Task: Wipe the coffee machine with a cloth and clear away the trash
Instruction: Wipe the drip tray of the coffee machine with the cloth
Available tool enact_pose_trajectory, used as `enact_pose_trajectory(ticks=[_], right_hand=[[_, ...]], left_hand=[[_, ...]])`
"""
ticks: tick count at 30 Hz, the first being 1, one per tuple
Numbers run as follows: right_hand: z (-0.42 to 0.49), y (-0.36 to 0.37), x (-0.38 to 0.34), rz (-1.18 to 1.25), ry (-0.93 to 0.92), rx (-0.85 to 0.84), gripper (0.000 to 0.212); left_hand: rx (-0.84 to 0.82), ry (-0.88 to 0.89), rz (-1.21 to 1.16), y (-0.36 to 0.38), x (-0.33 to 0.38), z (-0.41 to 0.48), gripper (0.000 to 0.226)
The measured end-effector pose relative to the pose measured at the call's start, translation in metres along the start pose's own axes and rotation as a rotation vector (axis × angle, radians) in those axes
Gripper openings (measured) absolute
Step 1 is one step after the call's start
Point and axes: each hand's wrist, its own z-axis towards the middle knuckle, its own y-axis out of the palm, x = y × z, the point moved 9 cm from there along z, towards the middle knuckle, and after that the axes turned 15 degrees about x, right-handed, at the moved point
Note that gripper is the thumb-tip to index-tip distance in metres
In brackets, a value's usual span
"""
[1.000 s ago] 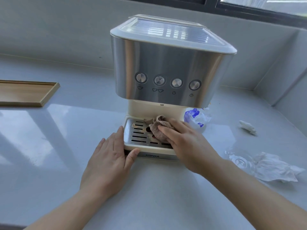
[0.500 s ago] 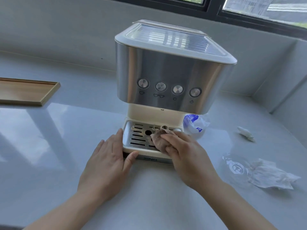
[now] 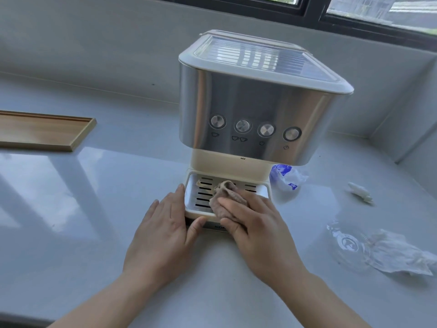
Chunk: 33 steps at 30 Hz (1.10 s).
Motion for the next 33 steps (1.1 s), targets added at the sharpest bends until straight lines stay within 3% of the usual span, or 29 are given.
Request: enact_pose_trajectory(ticks=[5, 7, 12, 16, 23, 28, 33], right_hand=[[0.016, -0.007, 0.032, -0.072, 0.143, 0.026, 0.026], [0.012, -0.006, 0.023, -0.02, 0.112, 0.041, 0.027], [0.015, 0.013, 0.007, -0.023, 0.004, -0.115, 0.032], [0.027, 0.002, 0.032, -0.07, 0.12, -0.032, 0.029], [0.022, 0.027, -0.008, -0.03, -0.06, -0.148, 0.037], [0.027, 0.008, 0.024, -0.143, 0.076, -0.018, 0.031], [0.026, 0.03, -0.011, -0.035, -0.032, -0.139, 0.037]], left_hand=[[0.006, 0.001, -0.024, -0.001, 0.001, 0.0, 0.076], [0.004, 0.007, -0.017, 0.0, 0.001, 0.0, 0.076], [-0.006, 0.02, 0.005, 0.001, 0.0, 0.0, 0.077], [0.006, 0.018, 0.001, 0.0, 0.001, 0.0, 0.076], [-0.004, 0.016, 0.01, -0.001, 0.002, -0.001, 0.076], [0.001, 0.03, 0.028, -0.001, 0.003, 0.0, 0.077], [-0.007, 0.005, 0.023, -0.003, 0.002, 0.0, 0.082]])
